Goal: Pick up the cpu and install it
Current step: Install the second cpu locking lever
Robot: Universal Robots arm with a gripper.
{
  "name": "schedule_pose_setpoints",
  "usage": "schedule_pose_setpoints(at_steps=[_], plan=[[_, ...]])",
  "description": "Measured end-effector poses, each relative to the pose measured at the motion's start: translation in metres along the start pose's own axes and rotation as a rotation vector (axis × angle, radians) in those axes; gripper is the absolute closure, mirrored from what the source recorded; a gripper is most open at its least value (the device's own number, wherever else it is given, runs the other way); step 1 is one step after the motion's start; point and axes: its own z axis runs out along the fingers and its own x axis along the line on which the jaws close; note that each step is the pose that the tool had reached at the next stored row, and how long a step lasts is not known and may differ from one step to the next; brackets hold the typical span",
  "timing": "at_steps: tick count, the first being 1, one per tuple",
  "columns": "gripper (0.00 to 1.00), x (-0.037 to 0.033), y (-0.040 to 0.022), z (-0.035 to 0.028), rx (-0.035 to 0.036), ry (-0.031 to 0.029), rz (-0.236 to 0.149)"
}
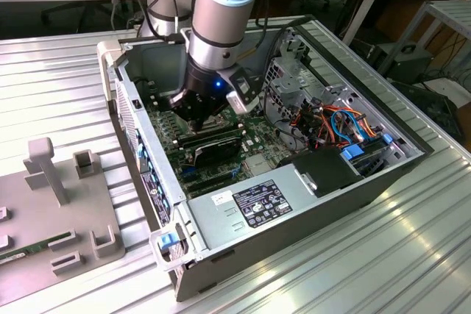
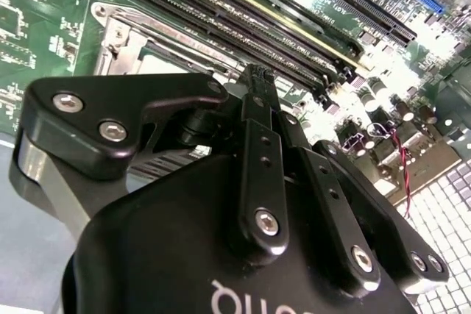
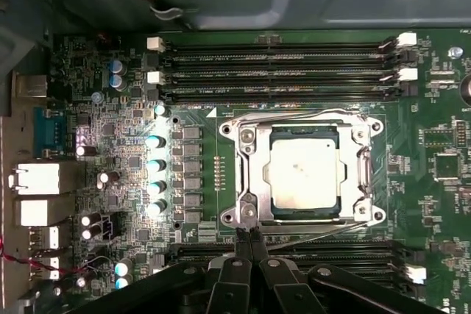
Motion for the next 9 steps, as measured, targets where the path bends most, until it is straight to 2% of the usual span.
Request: schedule_pose_setpoints(at_steps=[9], plan=[[0.89,0.0027,0.0018,0.0067,-0.0003,-0.0027,0.0]])
